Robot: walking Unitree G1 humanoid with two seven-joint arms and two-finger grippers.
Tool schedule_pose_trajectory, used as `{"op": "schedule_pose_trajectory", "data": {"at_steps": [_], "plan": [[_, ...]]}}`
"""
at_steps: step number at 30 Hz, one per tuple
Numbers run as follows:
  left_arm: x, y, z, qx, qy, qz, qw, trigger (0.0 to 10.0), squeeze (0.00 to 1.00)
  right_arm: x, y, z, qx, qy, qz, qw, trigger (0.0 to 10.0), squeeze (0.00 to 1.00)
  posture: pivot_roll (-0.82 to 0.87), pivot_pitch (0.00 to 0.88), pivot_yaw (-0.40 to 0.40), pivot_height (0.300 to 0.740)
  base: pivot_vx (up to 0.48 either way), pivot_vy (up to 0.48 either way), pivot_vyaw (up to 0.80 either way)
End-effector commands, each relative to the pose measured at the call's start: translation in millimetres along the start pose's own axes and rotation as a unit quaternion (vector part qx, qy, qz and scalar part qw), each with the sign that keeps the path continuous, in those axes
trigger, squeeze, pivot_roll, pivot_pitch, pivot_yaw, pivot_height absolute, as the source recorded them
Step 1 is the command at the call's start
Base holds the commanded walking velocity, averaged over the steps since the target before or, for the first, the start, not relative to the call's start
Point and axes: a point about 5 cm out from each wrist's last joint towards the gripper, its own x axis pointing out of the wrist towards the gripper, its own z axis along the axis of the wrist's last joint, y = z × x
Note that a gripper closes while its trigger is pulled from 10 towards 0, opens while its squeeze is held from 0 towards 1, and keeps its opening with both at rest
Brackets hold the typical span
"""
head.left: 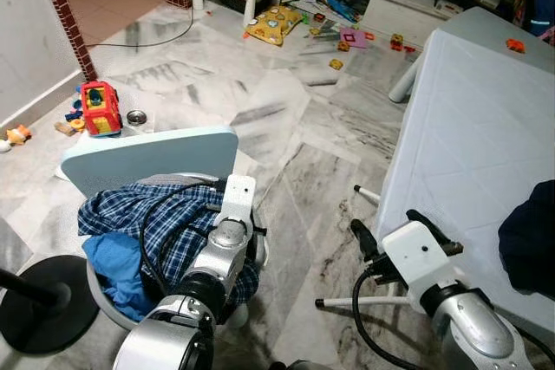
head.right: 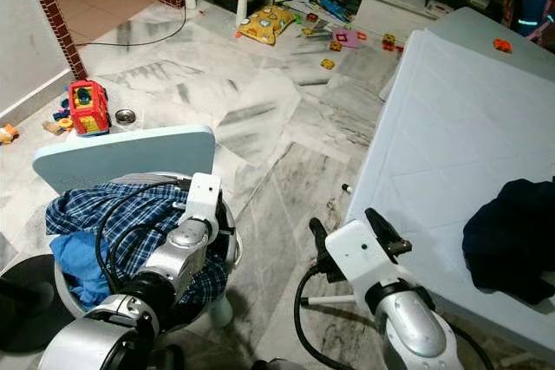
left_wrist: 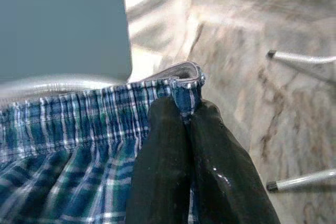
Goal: Hang hanger
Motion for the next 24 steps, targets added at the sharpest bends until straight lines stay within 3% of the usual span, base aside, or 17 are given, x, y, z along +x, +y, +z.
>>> {"op": "schedule_pose_trajectory", "data": {"at_steps": [1, 7, 8, 10, 15, 17, 18, 22, 23, 24], "plan": [[-4.5, -4.1, 2.5, 0.017, -0.023, -0.032, 0.999, 0.0, 0.00, 2.6, -7.4, -0.1, -0.007, -0.004, -0.009, 1.000, 10.0, 0.00, 0.02, 0.051, -0.139, 0.740, 0.000, 0.000, 0.00], [-16.9, 2.5, 2.7, 0.028, -0.052, -0.060, 0.996, 0.0, 0.00, 15.2, -10.2, 2.3, -0.012, -0.016, -0.004, 1.000, 10.0, 0.00, 0.06, 0.027, -0.142, 0.740, 0.000, 0.000, 0.00], [-22.8, 6.2, 2.6, 0.036, -0.065, -0.078, 0.994, 0.7, 0.00, 20.9, -11.2, 4.4, -0.014, -0.024, -0.002, 1.000, 10.0, 0.00, 0.07, 0.019, -0.142, 0.740, 0.000, 0.000, 0.00], [-22.7, 6.8, 2.6, 0.039, -0.066, -0.081, 0.994, 1.1, 0.00, 22.9, -11.9, 4.6, -0.014, -0.024, -0.002, 1.000, 10.0, 0.00, 0.09, 0.012, -0.144, 0.740, 0.000, 0.000, 0.00], [-31.3, 13.0, 11.2, 0.076, -0.098, -0.105, 0.987, 0.7, 0.00, 32.4, -14.0, 6.0, -0.017, -0.034, 0.000, 0.999, 10.0, 0.00, 0.11, 0.000, -0.137, 0.740, 0.000, 0.000, 0.00], [-33.6, 14.4, 11.6, 0.080, -0.097, -0.101, 0.987, 0.6, 0.00, 33.4, -14.3, 5.8, -0.017, -0.036, -0.001, 0.999, 10.0, 0.00, 0.12, 0.000, -0.134, 0.740, 0.000, 0.000, 0.00], [-35.2, 15.4, 10.7, 0.081, -0.092, -0.097, 0.988, 0.0, 0.00, 34.1, -14.5, 5.7, -0.017, -0.037, -0.001, 0.999, 10.0, 0.00, 0.12, 0.000, -0.126, 0.740, 0.000, 0.000, 0.00], [-45.3, 20.0, 0.9, 0.079, -0.055, -0.077, 0.992, 0.0, 0.00, 35.2, -15.7, 4.9, -0.017, -0.042, -0.005, 0.999, 10.0, 0.00, 0.11, 0.000, -0.115, 0.740, 0.000, 0.000, 0.00], [-50.6, 21.5, -6.0, 0.068, -0.034, -0.081, 0.994, 1.5, 0.00, 35.2, -16.6, 4.2, -0.017, -0.044, -0.007, 0.999, 10.0, 0.00, 0.11, 0.000, -0.113, 0.740, 0.000, 0.000, 0.00], [-54.9, 23.6, -11.8, 0.068, -0.020, -0.084, 0.994, 1.5, 0.00, 35.1, -17.7, 3.5, -0.018, -0.045, -0.008, 0.999, 10.0, 0.00, 0.11, 0.000, -0.111, 0.740, 0.000, 0.000, 0.00]]}}
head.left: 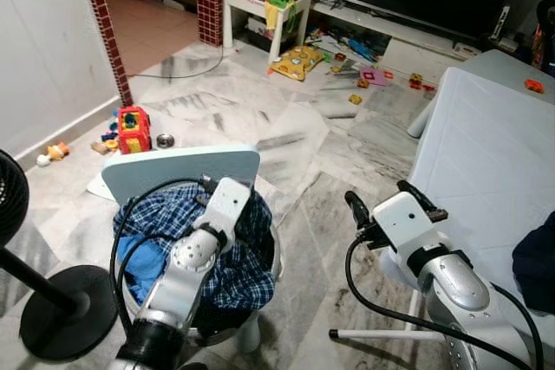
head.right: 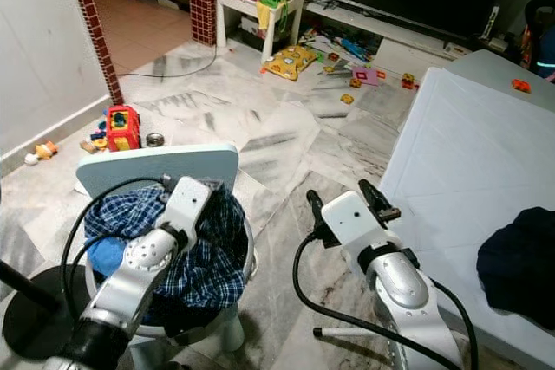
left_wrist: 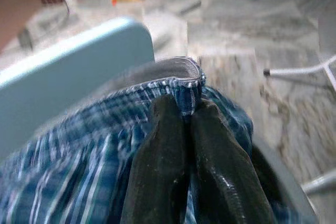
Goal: Hang hanger
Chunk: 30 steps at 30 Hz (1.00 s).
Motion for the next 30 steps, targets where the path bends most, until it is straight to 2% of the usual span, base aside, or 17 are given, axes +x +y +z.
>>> {"op": "schedule_pose_trajectory", "data": {"at_steps": [1, 6, 8, 10, 11, 12, 13, 14, 15, 16, 18, 19, 20, 21, 29, 30], "plan": [[-4.7, -0.7, -1.0, -0.006, 0.014, -0.012, 1.000, 1.6, 0.00, -1.0, -8.9, -2.8, -0.006, 0.002, -0.014, 1.000, 10.0, 0.00, 0.11, 0.000, -0.111, 0.740, 0.000, 0.000, 0.00], [-4.8, 6.6, -4.1, -0.018, 0.045, -0.001, 0.999, 1.6, 0.00, 0.1, -11.5, -4.5, -0.009, 0.002, -0.016, 1.000, 10.0, 0.00, 0.12, 0.000, -0.106, 0.740, 0.000, 0.000, 0.00], [-4.6, 6.3, -5.5, -0.014, 0.054, -0.005, 0.998, 1.9, 0.00, 1.4, -11.4, -3.8, -0.011, 0.000, -0.016, 1.000, 10.0, 0.00, 0.12, 0.000, -0.105, 0.740, 0.000, 0.000, 0.00], [-4.0, 5.3, -6.9, -0.012, 0.064, -0.007, 0.998, 2.7, 0.00, 2.8, -11.2, -2.6, -0.012, -0.003, -0.016, 1.000, 10.0, 0.00, 0.11, 0.000, -0.102, 0.740, 0.000, 0.000, 0.00], [-4.0, 5.3, -6.9, -0.012, 0.064, -0.007, 0.998, 2.7, 0.00, 2.8, -11.2, -2.6, -0.012, -0.003, -0.016, 1.000, 10.0, 0.00, 0.11, 0.000, -0.102, 0.740, 0.000, 0.000, 0.00], [-4.2, 4.4, -7.2, -0.010, 0.072, -0.007, 0.997, 3.5, 0.00, 3.5, -11.6, -2.1, -0.012, -0.005, -0.015, 1.000, 10.0, 0.00, 0.11, 0.000, -0.102, 0.740, 0.000, 0.000, 0.00], [-4.6, 3.5, -8.2, -0.007, 0.079, -0.010, 0.997, 7.5, 0.00, 3.4, -11.7, -2.0, -0.013, -0.006, -0.015, 1.000, 10.0, 0.00, 0.11, 0.000, -0.102, 0.740, 0.000, 0.000, 0.00], [-4.7, 2.7, -9.2, -0.006, 0.085, -0.012, 0.996, 8.5, 0.00, 3.3, -12.0, -2.1, -0.013, -0.006, -0.015, 1.000, 10.0, 0.00, 0.11, 0.000, -0.103, 0.740, 0.000, 0.000, 0.00], [-5.0, 2.1, -10.2, -0.007, 0.089, -0.013, 0.996, 8.7, 0.00, 3.0, -12.0, -2.2, -0.014, -0.006, -0.015, 1.000, 10.0, 0.00, 0.11, 0.000, -0.103, 0.740, 0.000, 0.000, 0.00], [-5.7, 0.8, -12.5, -0.008, 0.095, -0.019, 0.995, 10.0, 0.00, 2.2, -12.6, -3.2, -0.015, -0.005, -0.015, 1.000, 10.0, 0.00, 0.11, 0.000, -0.105, 0.740, 0.000, 0.000, 0.00], [-5.8, 0.2, -13.0, -0.013, 0.098, -0.019, 0.995, 10.0, 0.00, 2.0, -13.4, -3.7, -0.017, -0.004, -0.015, 1.000, 10.0, 0.00, 0.11, 0.000, -0.106, 0.740, 0.000, 0.000, 0.00], [-5.4, -0.3, -12.4, -0.021, 0.098, -0.020, 0.995, 10.0, 0.94, 2.3, -14.0, -3.7, -0.017, -0.004, -0.015, 1.000, 10.0, 0.00, 0.11, 0.000, -0.107, 0.740, 0.000, 0.000, 0.00], [-5.3, -0.5, -12.4, -0.024, 0.097, -0.022, 0.995, 10.0, 0.94, 2.4, -14.1, -3.7, -0.018, -0.004, -0.015, 1.000, 10.0, 0.00, 0.11, 0.000, -0.107, 0.740, 0.000, 0.000, 0.00], [-5.1, -0.8, -12.2, -0.026, 0.097, -0.022, 0.995, 10.0, 1.00, 2.6, -14.2, -3.6, -0.018, -0.004, -0.015, 1.000, 10.0, 0.00, 0.10, 0.000, -0.108, 0.740, 0.000, 0.000, 0.00], [-4.6, -0.8, -11.4, -0.011, 0.100, -0.011, 0.995, 10.0, 1.00, 3.4, -14.6, -3.0, -0.021, -0.005, -0.014, 1.000, 10.0, 0.00, 0.10, 0.000, -0.111, 0.740, 0.000, 0.000, 0.00], [-4.7, -1.2, -11.4, -0.010, 0.103, -0.011, 0.995, 10.0, 0.55, 3.1, -14.6, -3.4, -0.022, -0.004, -0.013, 1.000, 10.0, 0.00, 0.10, 0.000, -0.112, 0.740, 0.000, 0.000, 0.00]]}}
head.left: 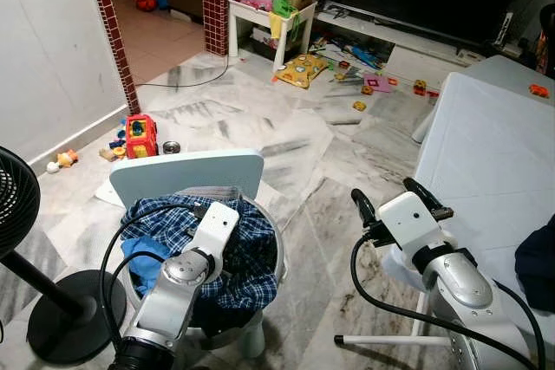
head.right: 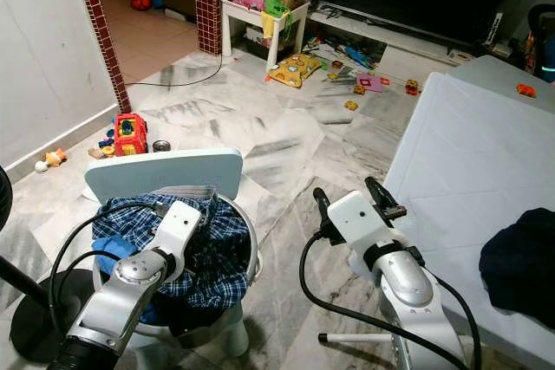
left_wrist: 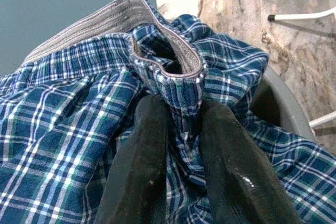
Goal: Hang hanger
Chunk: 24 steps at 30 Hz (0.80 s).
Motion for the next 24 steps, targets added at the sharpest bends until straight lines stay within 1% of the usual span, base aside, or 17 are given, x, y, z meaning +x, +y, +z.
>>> {"op": "schedule_pose_trajectory", "data": {"at_steps": [1, 13, 15, 16, 17, 22, 23, 24], "plan": [[-0.4, -2.2, 8.6, 0.008, -0.009, 0.001, 1.000, 10.0, 0.00, 0.3, -5.8, 1.4, -0.009, -0.002, -0.006, 1.000, 10.0, 0.00, 0.10, 0.000, -0.112, 0.740, 0.000, 0.000, 0.00], [1.4, -4.0, 13.4, 0.025, -0.018, 0.007, 1.000, 10.0, 0.00, 0.5, -5.0, 0.9, -0.010, -0.001, -0.003, 1.000, 10.0, 0.00, 0.09, 0.000, -0.112, 0.740, 0.000, 0.000, 0.00], [1.6, -3.9, 14.5, 0.020, -0.020, 0.007, 1.000, 10.0, 0.00, 0.6, -4.8, 0.7, -0.010, -0.001, -0.003, 1.000, 10.0, 0.00, 0.09, 0.000, -0.111, 0.740, 0.000, 0.000, 0.00], [1.8, -3.3, 15.4, 0.008, -0.022, 0.008, 1.000, 10.0, 0.69, 0.6, -4.6, 0.5, -0.009, -0.001, -0.003, 1.000, 10.0, 0.00, 0.09, 0.000, -0.110, 0.740, 0.000, 0.000, 0.00], [2.1, -2.8, 15.9, 0.005, -0.023, 0.010, 1.000, 10.0, 1.00, 0.7, -4.4, 0.5, -0.009, -0.001, -0.003, 1.000, 10.0, 0.00, 0.09, 0.000, -0.109, 0.740, 0.000, 0.000, 0.00], [3.6, -2.2, 16.9, 0.013, -0.022, 0.019, 0.999, 10.0, 1.00, 1.0, -3.8, 0.4, -0.008, -0.001, -0.003, 1.000, 10.0, 0.00, 0.09, 0.000, -0.108, 0.740, 0.000, 0.000, 0.00], [4.4, -2.0, 17.6, 0.013, -0.023, 0.021, 0.999, 10.0, 0.97, 1.1, -3.7, 0.4, -0.008, -0.001, -0.003, 1.000, 10.0, 0.00, 0.09, 0.000, -0.106, 0.740, 0.000, 0.000, 0.00], [5.0, -2.1, 18.6, 0.012, -0.024, 0.023, 0.999, 10.0, 0.51, 1.0, -3.8, 0.3, -0.008, -0.001, -0.004, 1.000, 10.0, 0.00, 0.09, 0.000, -0.106, 0.740, 0.000, 0.000, 0.00]]}}
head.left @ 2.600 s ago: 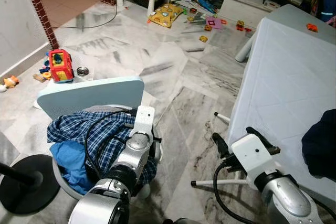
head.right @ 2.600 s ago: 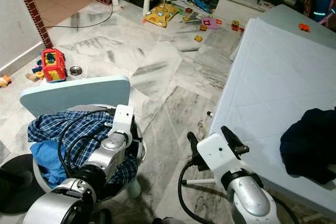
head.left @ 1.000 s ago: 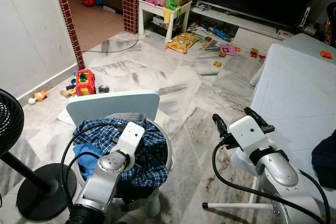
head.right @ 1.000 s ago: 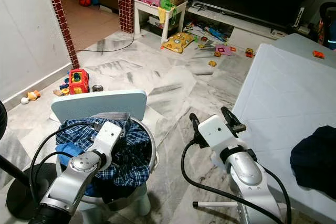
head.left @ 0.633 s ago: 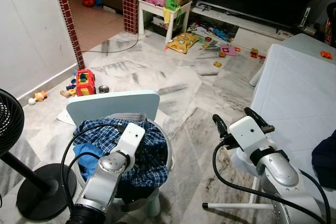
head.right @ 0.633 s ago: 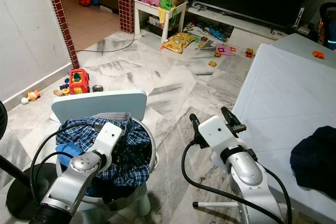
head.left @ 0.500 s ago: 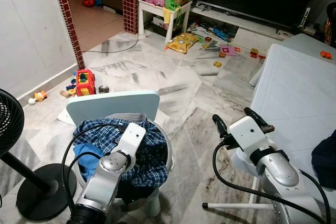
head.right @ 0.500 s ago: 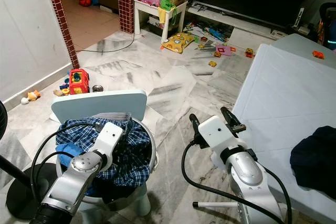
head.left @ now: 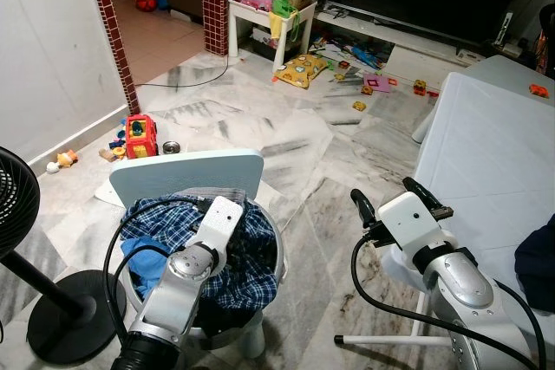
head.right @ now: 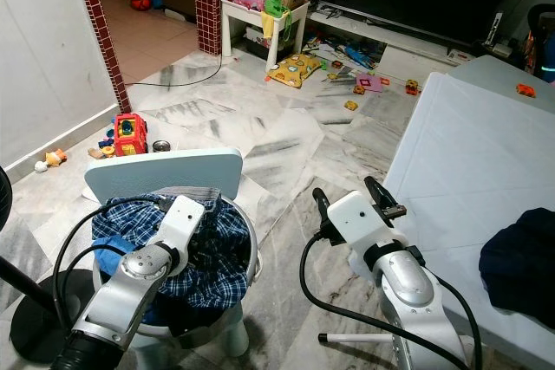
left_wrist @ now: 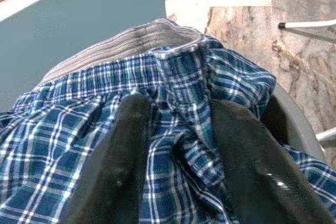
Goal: Hang hanger
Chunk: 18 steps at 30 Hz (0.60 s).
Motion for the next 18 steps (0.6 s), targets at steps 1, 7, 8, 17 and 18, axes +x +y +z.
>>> {"op": "schedule_pose_trajectory", "data": {"at_steps": [1, 7, 8, 17, 18], "plan": [[2.5, -1.9, 6.1, 0.002, -0.009, 0.003, 1.000, 10.0, 0.51, 1.1, -3.7, 0.2, -0.005, -0.001, -0.008, 1.000, 10.0, 0.00, 0.09, 0.000, -0.106, 0.740, 0.000, 0.000, 0.00], [4.2, -4.4, 9.3, -0.017, -0.014, -0.002, 1.000, 10.0, 1.00, 1.1, -4.1, -0.2, -0.005, 0.000, -0.008, 1.000, 10.0, 0.00, 0.09, 0.000, -0.105, 0.740, 0.000, 0.000, 0.00], [4.4, -3.7, 9.4, -0.015, -0.014, 0.002, 1.000, 10.0, 1.00, 1.2, -4.2, -0.2, -0.005, 0.000, -0.008, 1.000, 10.0, 0.00, 0.09, 0.000, -0.105, 0.740, 0.000, 0.000, 0.00], [10.1, -2.4, 12.1, -0.021, -0.009, 0.012, 1.000, 10.0, 1.00, 1.7, -3.0, -0.7, -0.004, 0.000, -0.007, 1.000, 10.0, 0.00, 0.09, 0.000, -0.104, 0.740, 0.000, 0.000, 0.00], [11.0, -2.4, 13.9, -0.023, -0.010, 0.013, 1.000, 10.0, 1.00, 1.8, -2.7, -0.6, -0.004, 0.000, -0.007, 1.000, 10.0, 0.00, 0.09, 0.000, -0.104, 0.740, 0.000, 0.000, 0.00]]}}
